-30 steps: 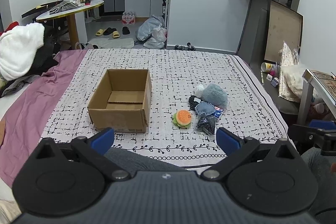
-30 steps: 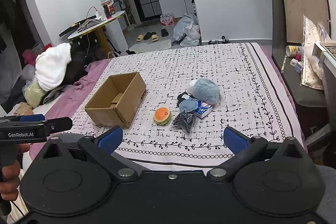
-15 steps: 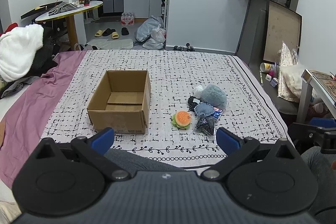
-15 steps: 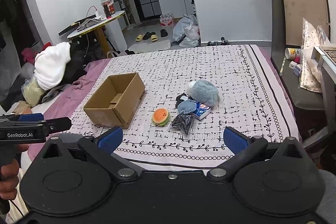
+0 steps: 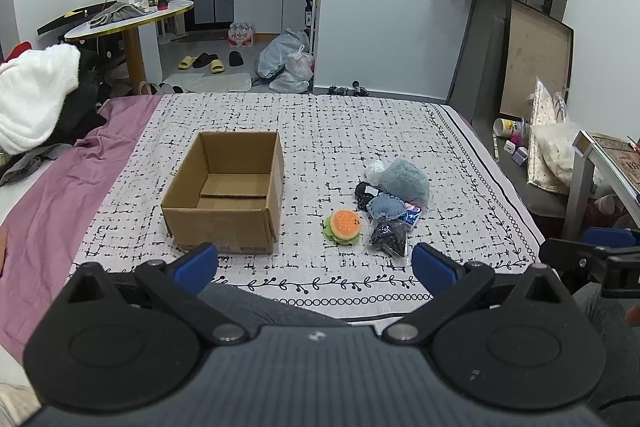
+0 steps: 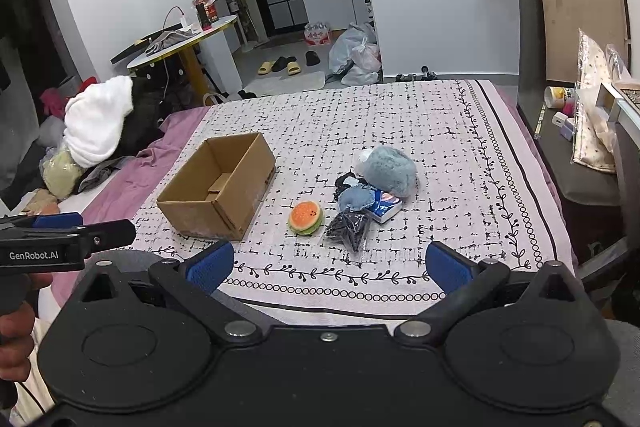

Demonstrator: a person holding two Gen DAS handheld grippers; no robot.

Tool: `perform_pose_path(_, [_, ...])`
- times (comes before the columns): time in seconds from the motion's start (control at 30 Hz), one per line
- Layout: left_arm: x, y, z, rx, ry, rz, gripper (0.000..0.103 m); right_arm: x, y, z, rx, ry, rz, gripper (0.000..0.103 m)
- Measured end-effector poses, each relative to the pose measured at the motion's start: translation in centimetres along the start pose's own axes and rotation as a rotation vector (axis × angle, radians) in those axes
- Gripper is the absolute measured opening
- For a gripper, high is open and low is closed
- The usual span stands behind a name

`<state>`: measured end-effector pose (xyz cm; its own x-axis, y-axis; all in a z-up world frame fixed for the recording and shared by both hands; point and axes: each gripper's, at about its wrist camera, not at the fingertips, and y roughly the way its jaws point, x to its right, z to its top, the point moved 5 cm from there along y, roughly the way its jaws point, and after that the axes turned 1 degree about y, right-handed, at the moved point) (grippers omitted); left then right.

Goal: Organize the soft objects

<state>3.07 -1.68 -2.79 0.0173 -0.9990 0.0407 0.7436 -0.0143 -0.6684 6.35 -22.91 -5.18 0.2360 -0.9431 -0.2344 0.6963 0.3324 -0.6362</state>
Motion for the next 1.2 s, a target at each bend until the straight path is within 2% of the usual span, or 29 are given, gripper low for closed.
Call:
perform_pose_path(0.63, [0.3, 1.9, -0.2, -0.026, -0.012, -0.016, 0.102, 0.7, 1.3, 0.0, -0.02, 0.01, -0.009, 0.103])
perform_pose_path(1.2, [0.0, 5.9, 0.2, -0.056, -0.054, -0.028, 0.102, 1.8, 5.0, 0.2, -0.073, 0.048, 0.016, 0.103])
